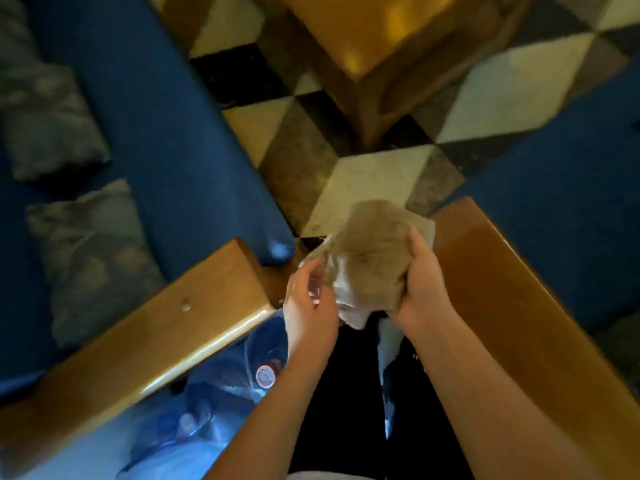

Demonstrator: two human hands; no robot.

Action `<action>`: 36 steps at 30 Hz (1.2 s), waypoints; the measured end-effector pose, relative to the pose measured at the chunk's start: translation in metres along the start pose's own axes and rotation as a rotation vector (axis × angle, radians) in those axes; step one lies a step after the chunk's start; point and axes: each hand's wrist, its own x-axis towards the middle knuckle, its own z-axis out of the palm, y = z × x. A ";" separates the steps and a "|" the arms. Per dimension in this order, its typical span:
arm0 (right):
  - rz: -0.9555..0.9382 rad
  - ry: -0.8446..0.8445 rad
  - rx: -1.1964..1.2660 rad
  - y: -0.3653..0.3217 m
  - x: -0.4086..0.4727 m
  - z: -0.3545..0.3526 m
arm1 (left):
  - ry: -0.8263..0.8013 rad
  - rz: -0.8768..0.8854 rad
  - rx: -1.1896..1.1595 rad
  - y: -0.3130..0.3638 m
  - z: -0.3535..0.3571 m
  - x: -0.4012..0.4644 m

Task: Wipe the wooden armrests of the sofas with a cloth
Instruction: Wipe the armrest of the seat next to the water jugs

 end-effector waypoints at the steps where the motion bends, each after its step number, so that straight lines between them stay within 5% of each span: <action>1: 0.020 -0.026 -0.014 0.006 -0.005 0.007 | 0.062 0.002 -0.019 -0.003 -0.015 -0.004; 7: 0.106 -0.097 -0.332 0.062 -0.019 0.072 | 0.350 -0.188 -0.086 -0.049 -0.107 -0.019; 18: -0.078 -0.159 -1.206 0.232 0.034 0.154 | 0.515 -0.648 -0.134 -0.183 -0.190 0.032; 24: -0.229 -0.107 -1.296 0.286 0.046 0.165 | 0.674 -0.714 -0.365 -0.209 -0.188 0.026; 33: -0.104 -0.696 -1.834 0.329 0.065 0.188 | 0.989 -0.855 -0.423 -0.202 -0.185 0.029; 36: -0.415 -1.051 -2.131 0.345 0.074 0.196 | 1.095 -0.888 -0.316 -0.205 -0.197 0.048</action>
